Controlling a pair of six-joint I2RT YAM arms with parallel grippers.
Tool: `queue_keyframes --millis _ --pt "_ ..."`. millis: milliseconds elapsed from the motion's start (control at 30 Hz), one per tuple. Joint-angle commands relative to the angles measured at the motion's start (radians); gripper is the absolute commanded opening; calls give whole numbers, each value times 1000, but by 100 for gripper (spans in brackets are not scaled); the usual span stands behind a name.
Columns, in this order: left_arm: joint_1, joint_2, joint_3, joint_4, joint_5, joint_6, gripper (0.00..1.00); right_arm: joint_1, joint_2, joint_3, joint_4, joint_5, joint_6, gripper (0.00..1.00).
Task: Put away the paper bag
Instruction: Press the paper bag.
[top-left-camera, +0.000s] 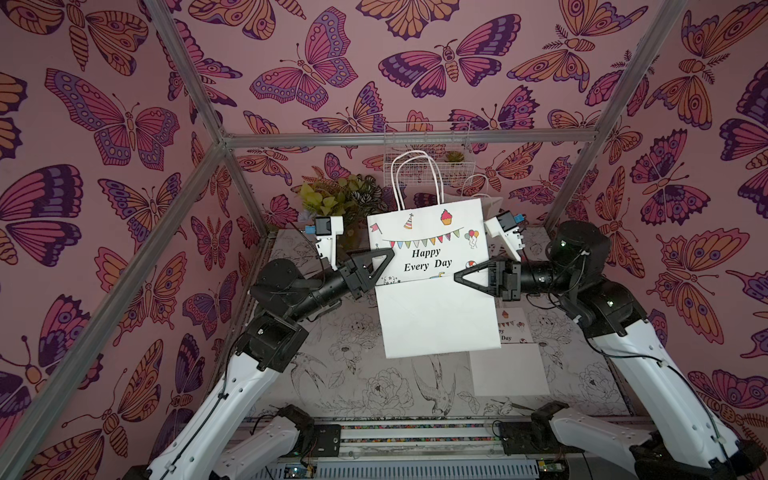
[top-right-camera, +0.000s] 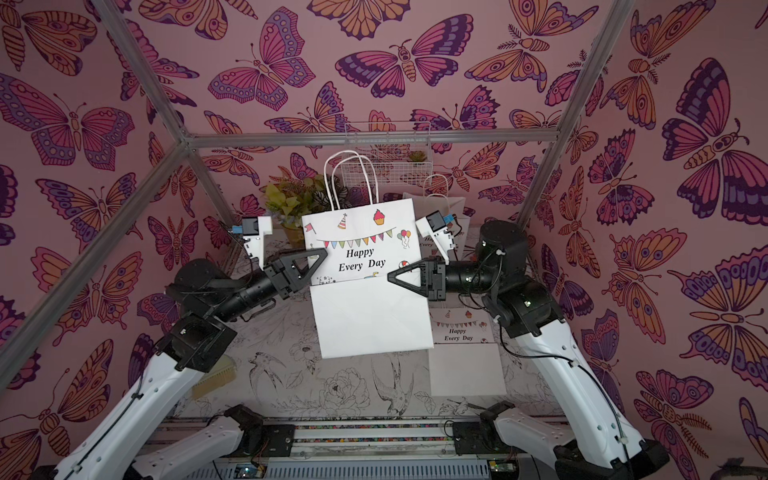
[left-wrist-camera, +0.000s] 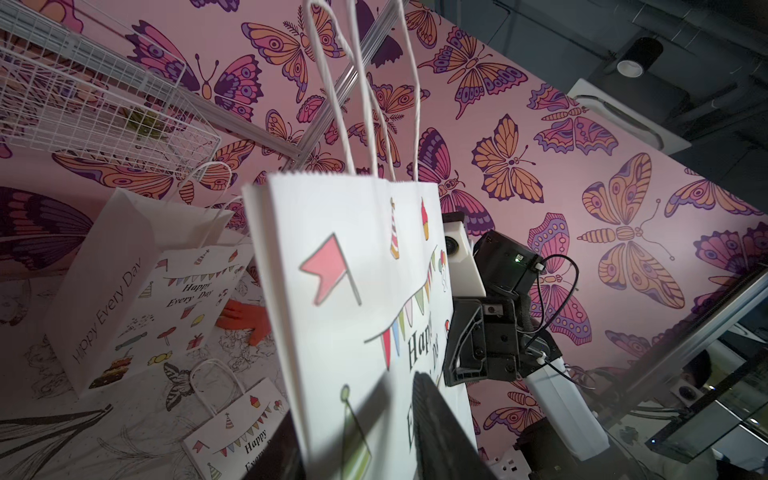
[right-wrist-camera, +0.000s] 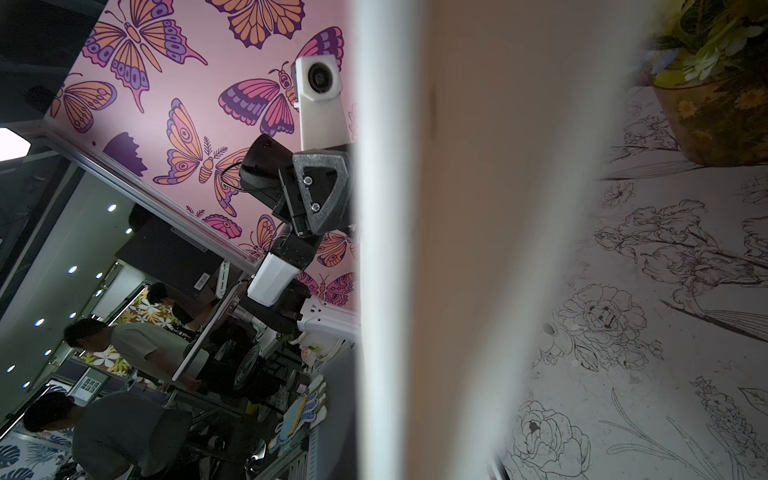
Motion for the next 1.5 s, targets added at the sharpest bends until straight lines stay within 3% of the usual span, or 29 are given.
queue_keyframes --millis 0,67,300,433,567,633,833,1033,1067,1200,1300,1467 --pt "6 13 38 -1 -17 37 22 6 -17 5 -46 -15 -41 0" --pt "6 19 40 -1 -11 32 2 7 -19 8 -60 -15 -51 0" --pt "7 9 27 -1 -14 30 0 7 -17 9 -81 -15 -68 0" --pt "13 3 38 -17 -42 52 33 7 -10 15 -93 -15 -79 0" --pt "18 8 42 -18 -61 55 35 7 -9 17 -116 -13 -94 0" --pt "18 10 40 -15 -69 55 32 7 -9 20 -134 -12 -107 0" --pt "20 15 46 -10 -66 55 2 7 -14 24 -189 -5 -145 0" --pt "22 16 47 -10 -57 53 0 7 -12 21 -197 -2 -155 0" --pt "23 16 48 -10 -58 54 1 6 -12 21 -196 -3 -157 0" --pt "27 9 42 -10 -78 57 25 7 -9 20 -207 -2 -166 0" --pt "32 2 37 -11 -102 58 27 7 -9 21 -218 -2 -174 0" --pt "40 6 35 -12 -103 47 3 7 -12 20 -241 1 -189 0"
